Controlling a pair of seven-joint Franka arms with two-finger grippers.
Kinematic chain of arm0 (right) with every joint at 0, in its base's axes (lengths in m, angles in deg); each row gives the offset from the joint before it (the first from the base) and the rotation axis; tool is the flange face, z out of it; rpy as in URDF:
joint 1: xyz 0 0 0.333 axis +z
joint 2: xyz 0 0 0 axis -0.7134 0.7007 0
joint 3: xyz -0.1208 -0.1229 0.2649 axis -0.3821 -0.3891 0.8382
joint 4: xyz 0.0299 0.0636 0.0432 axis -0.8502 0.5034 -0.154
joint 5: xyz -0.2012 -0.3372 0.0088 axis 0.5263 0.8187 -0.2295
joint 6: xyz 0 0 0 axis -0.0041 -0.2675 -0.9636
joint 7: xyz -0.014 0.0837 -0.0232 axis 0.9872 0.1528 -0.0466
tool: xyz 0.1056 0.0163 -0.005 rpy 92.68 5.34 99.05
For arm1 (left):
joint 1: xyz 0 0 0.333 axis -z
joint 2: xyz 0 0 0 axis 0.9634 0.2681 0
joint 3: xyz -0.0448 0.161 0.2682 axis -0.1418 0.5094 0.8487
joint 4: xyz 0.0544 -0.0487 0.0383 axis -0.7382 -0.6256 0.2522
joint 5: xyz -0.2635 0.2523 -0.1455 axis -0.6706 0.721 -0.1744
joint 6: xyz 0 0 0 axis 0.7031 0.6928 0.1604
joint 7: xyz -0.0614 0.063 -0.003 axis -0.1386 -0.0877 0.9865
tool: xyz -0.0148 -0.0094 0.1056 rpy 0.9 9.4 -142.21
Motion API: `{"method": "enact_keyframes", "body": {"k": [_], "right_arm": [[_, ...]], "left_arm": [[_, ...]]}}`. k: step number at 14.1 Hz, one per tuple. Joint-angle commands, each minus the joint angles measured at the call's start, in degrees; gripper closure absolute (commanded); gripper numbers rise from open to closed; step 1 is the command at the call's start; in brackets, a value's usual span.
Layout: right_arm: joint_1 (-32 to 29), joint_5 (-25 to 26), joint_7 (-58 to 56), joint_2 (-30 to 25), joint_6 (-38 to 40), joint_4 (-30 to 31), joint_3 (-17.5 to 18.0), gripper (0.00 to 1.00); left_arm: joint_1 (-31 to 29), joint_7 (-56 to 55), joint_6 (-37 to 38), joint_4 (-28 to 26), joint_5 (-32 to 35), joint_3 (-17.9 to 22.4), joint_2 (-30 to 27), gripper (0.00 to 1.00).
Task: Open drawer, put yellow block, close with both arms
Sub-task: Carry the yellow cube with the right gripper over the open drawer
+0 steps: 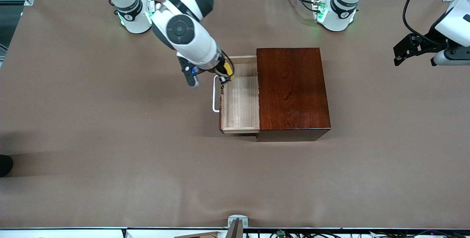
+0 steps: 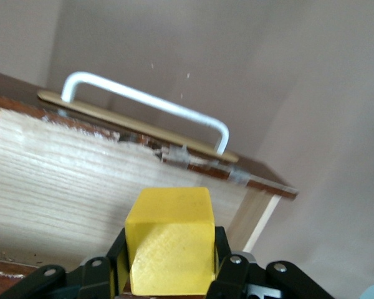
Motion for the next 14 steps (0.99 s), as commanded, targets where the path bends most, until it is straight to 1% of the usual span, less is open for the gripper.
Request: {"method": "enact_keyframes", "body": {"k": [1, 3, 5, 6, 9, 11, 13, 14], "right_arm": [[1.4, 1.4, 3.8, 2.6, 0.1, -3.3, -0.4, 1.0], [2.5, 1.5, 5.4, 3.7, -1.3, -3.3, -0.6, 1.0], [3.2, 3.8, 8.3, 5.2, -3.7, -3.3, -1.1, 1.0], [3.8, 4.8, 8.8, 5.5, -3.7, -3.3, -1.2, 1.0], [4.1, 5.2, 10.1, 7.2, -4.0, -3.3, -2.1, 1.0], [4.5, 5.8, 11.3, 8.0, -5.9, -3.3, -2.2, 1.0], [5.3, 8.1, 11.7, 9.6, -7.0, -3.3, -2.2, 1.0], [5.7, 8.4, 11.7, 10.1, -8.1, -3.3, -2.3, 1.0]], "left_arm": [[-0.4, 0.9, -0.2, 0.5, -0.2, -0.2, 0.0, 0.0], [-0.5, 1.1, -0.1, 0.5, -0.1, -0.2, 0.0, 0.0], [-0.5, 1.0, -0.1, 0.3, 0.0, -0.2, 0.1, 0.0], [-0.5, 0.9, -0.1, 0.3, 0.0, -0.2, 0.2, 0.0], [-0.6, 0.9, -0.2, 0.4, 0.2, -0.2, 0.4, 0.0], [-0.7, 0.9, -0.3, 0.4, 0.2, -0.2, 0.4, 0.0], [-0.7, 1.0, -0.3, 0.4, 0.2, -0.1, 0.1, 0.0], [-0.7, 0.9, -0.3, 0.4, 0.2, 0.0, 0.0, 0.0]]}}
